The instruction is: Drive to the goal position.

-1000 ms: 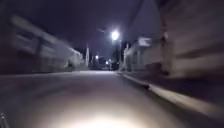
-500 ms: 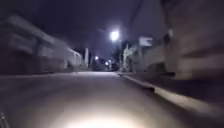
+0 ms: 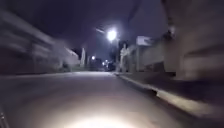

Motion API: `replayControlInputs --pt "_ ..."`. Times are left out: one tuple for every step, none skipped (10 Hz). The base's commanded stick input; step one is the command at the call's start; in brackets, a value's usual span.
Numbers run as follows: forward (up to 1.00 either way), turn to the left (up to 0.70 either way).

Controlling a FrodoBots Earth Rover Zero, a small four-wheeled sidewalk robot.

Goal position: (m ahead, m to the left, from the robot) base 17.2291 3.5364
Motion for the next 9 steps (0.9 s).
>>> replayControlInputs --pt "0.70 -0.31" --pt "0.70 -0.09" --pt "0.70 -0.02" --pt "0.70 0.00" --pt "0.70 0.00" --pt "0.70 0.00" --pt "0.70 0.00" --pt "0.70 0.00" --pt "0.70 0.00"
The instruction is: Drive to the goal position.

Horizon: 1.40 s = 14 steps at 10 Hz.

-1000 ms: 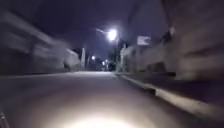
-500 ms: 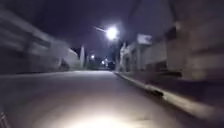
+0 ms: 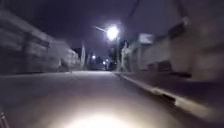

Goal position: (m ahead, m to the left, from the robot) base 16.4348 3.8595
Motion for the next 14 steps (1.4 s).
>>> replayControlInputs --pt "0.70 -0.10" --pt "0.70 -0.24" --pt "0.70 -0.28" --pt "0.70 -0.01" --pt "0.70 0.00" --pt "0.70 0.00" --pt "0.70 -0.27" --pt "0.70 -0.22" --pt "0.70 -0.06" --pt "0.70 0.00" --pt "0.70 0.00" --pt "0.70 0.00" --pt "0.70 0.00" --pt "0.70 0.00"
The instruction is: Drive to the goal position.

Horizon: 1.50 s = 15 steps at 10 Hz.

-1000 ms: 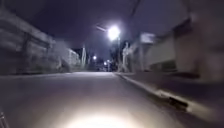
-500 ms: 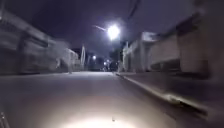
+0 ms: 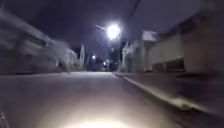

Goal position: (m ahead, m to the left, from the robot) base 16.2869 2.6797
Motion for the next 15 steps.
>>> replayControlInputs --pt "0.70 0.00" --pt "0.70 0.00" --pt "0.70 0.00" --pt "0.70 0.00" --pt "0.70 0.00" --pt "0.70 0.00" --pt "0.70 0.00" --pt "0.70 0.00" --pt "0.70 0.00" --pt "0.70 0.00" --pt "0.70 0.00" --pt "0.70 0.00" --pt "0.70 0.00" --pt "0.70 0.00" --pt "0.70 0.00"
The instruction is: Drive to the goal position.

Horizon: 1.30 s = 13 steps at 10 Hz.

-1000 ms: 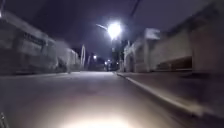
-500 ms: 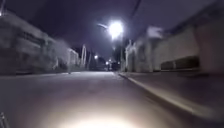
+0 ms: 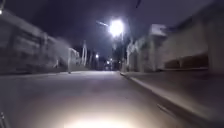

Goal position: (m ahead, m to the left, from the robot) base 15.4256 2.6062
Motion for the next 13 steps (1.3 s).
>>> replayControlInputs --pt "0.70 0.00" --pt "0.70 0.00" --pt "0.70 0.00" --pt "0.70 0.00" --pt "0.70 0.00" --pt "0.70 0.00" --pt "0.70 0.00" --pt "0.70 0.00" --pt "0.70 0.00" --pt "0.70 0.00" --pt "0.70 0.00" --pt "0.70 0.00" --pt "0.70 0.00"
